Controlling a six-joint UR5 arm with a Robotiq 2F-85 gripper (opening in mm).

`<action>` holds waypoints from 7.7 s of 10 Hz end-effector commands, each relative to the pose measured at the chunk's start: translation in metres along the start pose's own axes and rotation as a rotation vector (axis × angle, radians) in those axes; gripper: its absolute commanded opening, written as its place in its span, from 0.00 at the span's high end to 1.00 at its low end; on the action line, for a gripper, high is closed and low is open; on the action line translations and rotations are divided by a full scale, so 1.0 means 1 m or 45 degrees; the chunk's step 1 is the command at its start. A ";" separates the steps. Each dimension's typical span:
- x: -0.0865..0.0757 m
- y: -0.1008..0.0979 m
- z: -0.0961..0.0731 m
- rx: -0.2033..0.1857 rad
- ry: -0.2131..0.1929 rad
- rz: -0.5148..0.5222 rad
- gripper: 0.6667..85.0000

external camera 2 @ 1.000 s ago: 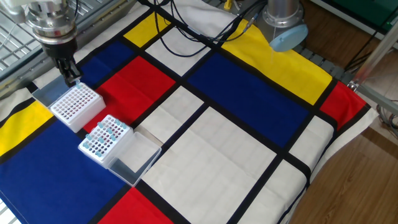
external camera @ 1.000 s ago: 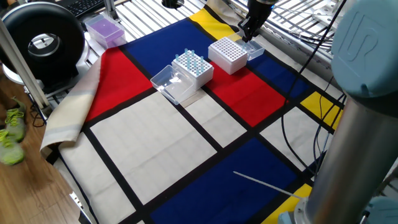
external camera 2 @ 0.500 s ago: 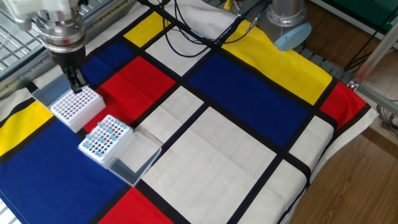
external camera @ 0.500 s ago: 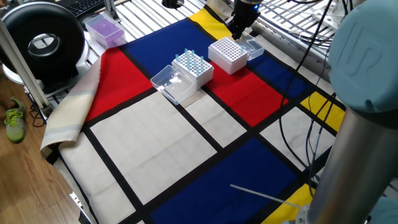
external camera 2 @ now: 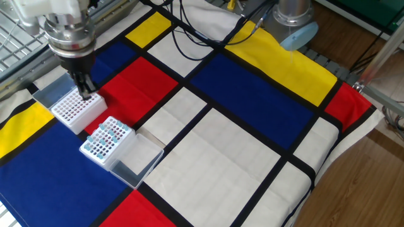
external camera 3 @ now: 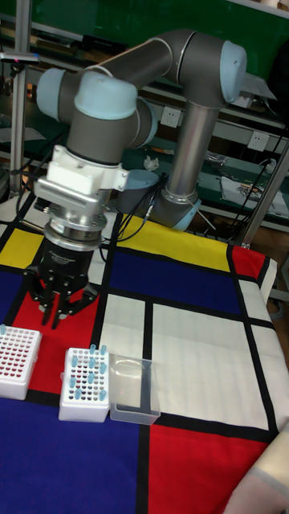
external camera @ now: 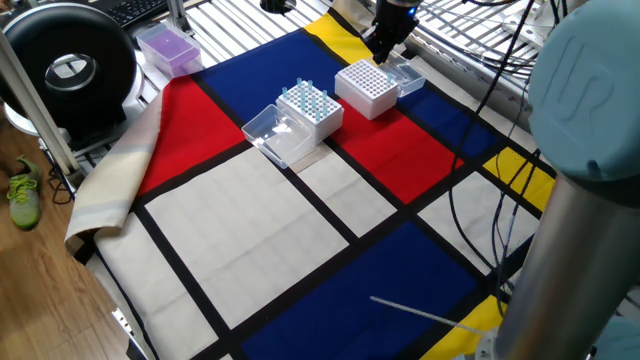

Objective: Transfer all medium pipette tips from one holder to another

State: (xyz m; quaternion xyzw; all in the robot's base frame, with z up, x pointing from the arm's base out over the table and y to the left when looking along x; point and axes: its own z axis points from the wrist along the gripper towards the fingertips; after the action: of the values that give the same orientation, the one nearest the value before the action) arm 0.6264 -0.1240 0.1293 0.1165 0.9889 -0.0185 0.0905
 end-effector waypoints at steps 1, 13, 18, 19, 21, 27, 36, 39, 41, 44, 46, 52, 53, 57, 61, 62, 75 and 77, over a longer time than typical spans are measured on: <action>0.015 0.029 -0.013 -0.028 0.043 -0.048 0.79; 0.031 0.075 -0.016 -0.212 0.033 -0.319 0.98; 0.026 0.074 -0.006 -0.133 0.007 -0.298 0.72; 0.025 0.077 -0.003 -0.139 0.007 -0.308 0.70; 0.026 0.080 0.002 -0.141 0.003 -0.318 0.65; 0.019 0.097 0.020 -0.198 -0.072 -0.303 0.74; 0.032 0.098 0.033 -0.274 -0.103 -0.329 0.75; 0.034 0.096 0.035 -0.277 -0.112 -0.341 0.75; 0.036 0.096 0.036 -0.286 -0.115 -0.358 0.75; 0.039 0.075 0.041 -0.196 -0.092 -0.399 0.74; 0.042 0.077 0.043 -0.213 -0.087 -0.388 0.74; 0.047 0.081 0.043 -0.227 -0.065 -0.353 0.73; 0.048 0.083 0.043 -0.225 -0.067 -0.349 0.73; 0.048 0.083 0.044 -0.218 -0.074 -0.353 0.73; 0.050 0.085 0.047 -0.224 -0.081 -0.351 0.73; 0.051 0.085 0.047 -0.224 -0.083 -0.351 0.73; 0.049 0.086 0.054 -0.244 -0.114 -0.377 0.83; 0.048 0.085 0.055 -0.236 -0.114 -0.377 0.91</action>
State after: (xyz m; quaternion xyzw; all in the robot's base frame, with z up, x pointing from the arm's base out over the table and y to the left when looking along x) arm 0.6075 -0.0331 0.0643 -0.0436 0.9882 0.0517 0.1373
